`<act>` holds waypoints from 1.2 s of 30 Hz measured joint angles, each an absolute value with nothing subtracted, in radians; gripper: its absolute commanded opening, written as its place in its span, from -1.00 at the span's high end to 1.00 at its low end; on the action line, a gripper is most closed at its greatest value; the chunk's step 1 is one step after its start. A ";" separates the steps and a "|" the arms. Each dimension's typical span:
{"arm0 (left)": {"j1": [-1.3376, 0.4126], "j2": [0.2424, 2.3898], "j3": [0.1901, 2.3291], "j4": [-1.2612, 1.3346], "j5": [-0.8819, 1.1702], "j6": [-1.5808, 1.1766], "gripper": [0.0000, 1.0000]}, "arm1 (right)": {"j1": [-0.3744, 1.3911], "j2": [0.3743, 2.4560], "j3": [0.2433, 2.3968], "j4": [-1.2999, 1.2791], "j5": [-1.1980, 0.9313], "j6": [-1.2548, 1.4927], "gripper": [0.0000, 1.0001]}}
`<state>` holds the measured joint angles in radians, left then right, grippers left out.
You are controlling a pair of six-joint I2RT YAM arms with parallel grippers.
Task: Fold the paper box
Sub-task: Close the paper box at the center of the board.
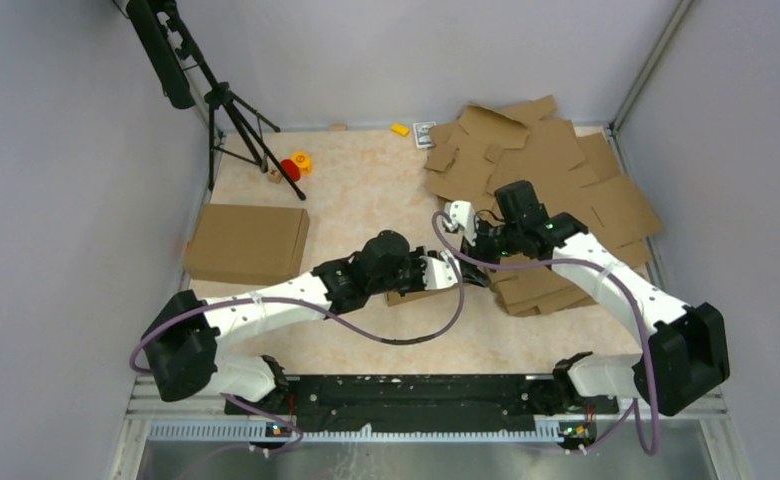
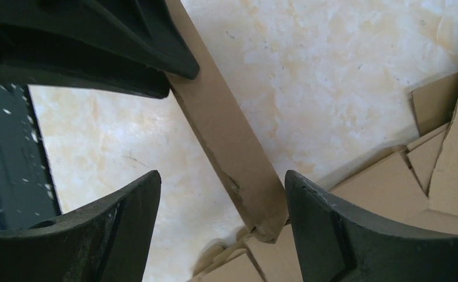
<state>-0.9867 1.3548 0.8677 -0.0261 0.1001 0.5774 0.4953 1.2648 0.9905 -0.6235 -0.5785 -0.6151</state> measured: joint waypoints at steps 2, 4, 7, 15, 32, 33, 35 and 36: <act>-0.982 1.355 0.868 -0.026 0.110 0.580 0.52 | 0.495 1.293 1.000 -0.634 -0.569 -0.685 -0.53; -0.978 1.355 0.867 -0.026 0.117 0.582 0.53 | 0.495 1.322 1.000 -0.635 -0.566 -0.743 -0.51; -0.975 1.355 0.867 -0.025 0.122 0.586 0.53 | 0.495 1.368 1.000 -0.620 -0.570 -0.799 -0.48; -0.974 1.355 0.867 -0.024 0.126 0.598 0.54 | 0.524 1.463 1.017 -0.640 -0.551 -0.891 -0.45; -0.965 1.351 0.848 0.010 0.120 0.606 0.53 | 0.571 1.561 1.140 -0.785 -0.435 -0.887 0.26; -0.965 1.351 0.847 0.009 0.118 0.606 0.53 | 0.577 1.561 1.142 -0.794 -0.432 -0.879 0.32; -0.965 1.351 0.847 0.010 0.115 0.606 0.50 | 0.585 1.560 1.144 -0.807 -0.424 -0.867 0.43; -0.965 1.351 0.847 0.012 0.112 0.605 0.48 | 0.590 1.559 1.146 -0.817 -0.419 -0.855 0.45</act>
